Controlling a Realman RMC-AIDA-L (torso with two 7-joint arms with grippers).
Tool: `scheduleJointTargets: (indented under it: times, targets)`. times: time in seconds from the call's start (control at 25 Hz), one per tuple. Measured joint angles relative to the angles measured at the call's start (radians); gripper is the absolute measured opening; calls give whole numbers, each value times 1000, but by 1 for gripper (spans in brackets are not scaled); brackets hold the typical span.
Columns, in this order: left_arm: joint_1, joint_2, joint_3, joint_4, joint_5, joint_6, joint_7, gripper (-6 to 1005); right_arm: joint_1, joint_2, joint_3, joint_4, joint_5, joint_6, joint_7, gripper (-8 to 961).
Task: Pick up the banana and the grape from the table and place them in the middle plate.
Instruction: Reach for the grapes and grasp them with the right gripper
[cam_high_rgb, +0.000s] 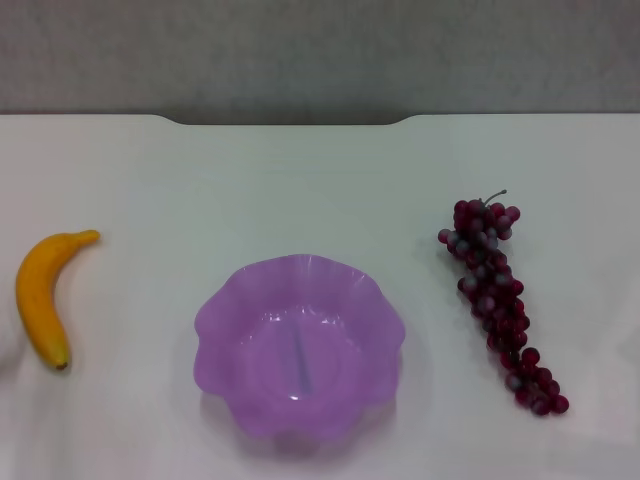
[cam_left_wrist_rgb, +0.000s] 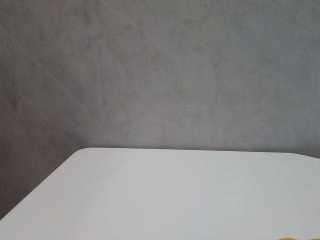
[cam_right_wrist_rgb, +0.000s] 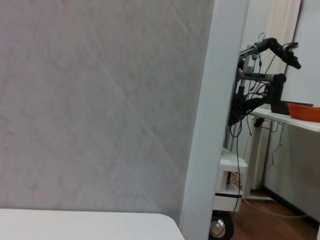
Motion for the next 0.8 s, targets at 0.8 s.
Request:
scheduleJointTargets:
  times: [0.8]
  targets:
    - [-4,-2,0,-7,-2,0,0,103,18,0,104,-1,0,9,2,92]
